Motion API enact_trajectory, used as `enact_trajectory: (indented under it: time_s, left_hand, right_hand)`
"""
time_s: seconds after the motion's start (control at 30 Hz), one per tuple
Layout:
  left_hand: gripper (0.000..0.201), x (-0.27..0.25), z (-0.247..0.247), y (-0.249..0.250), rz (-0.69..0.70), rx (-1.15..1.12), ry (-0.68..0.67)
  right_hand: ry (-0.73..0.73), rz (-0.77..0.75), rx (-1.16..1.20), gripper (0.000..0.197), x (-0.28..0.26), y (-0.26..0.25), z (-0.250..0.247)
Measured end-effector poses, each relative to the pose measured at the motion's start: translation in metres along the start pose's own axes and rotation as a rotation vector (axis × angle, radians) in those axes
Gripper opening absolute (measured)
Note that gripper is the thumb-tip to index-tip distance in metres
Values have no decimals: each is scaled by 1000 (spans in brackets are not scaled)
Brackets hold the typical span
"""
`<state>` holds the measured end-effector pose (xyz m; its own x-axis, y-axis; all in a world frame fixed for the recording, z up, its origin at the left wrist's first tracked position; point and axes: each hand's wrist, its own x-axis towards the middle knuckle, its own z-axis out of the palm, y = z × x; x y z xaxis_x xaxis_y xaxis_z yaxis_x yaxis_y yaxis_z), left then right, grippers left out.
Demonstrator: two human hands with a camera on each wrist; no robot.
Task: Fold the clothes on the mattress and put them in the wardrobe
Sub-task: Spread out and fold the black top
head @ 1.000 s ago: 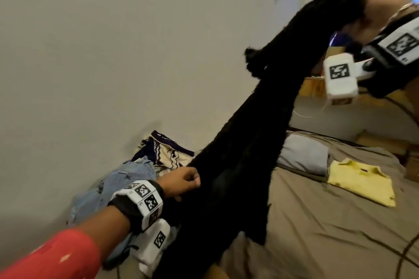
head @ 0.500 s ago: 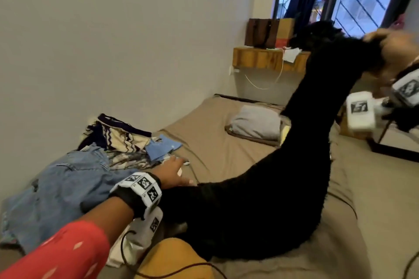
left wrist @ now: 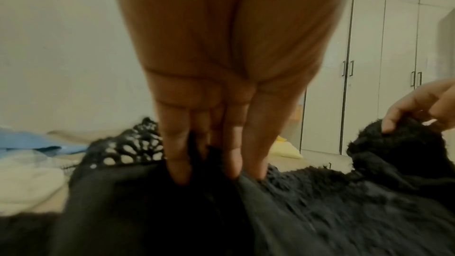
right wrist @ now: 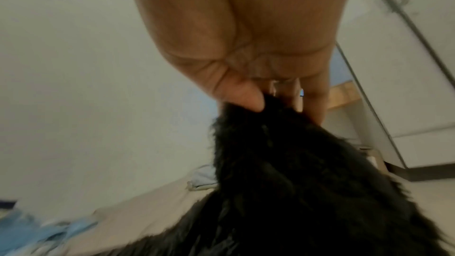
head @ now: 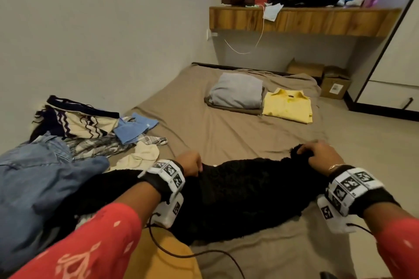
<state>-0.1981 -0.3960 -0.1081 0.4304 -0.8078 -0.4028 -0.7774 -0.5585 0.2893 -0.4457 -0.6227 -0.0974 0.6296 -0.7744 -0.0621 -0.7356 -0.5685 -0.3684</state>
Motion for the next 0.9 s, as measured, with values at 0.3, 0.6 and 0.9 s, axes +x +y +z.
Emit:
enact_trajectory:
  time_s: [0.3, 0.6, 0.9]
  left_hand:
    - [47, -41, -62, 13, 142, -981, 159]
    - [51, -66, -103, 8, 236, -1349, 399]
    - [48, -72, -63, 46, 437, -1298, 235]
  right_hand:
    - [-246, -250, -249, 66, -32, -71, 91]
    - [162, -304, 361, 20, -25, -52, -53]
    - [134, -495, 712, 25, -40, -117, -139]
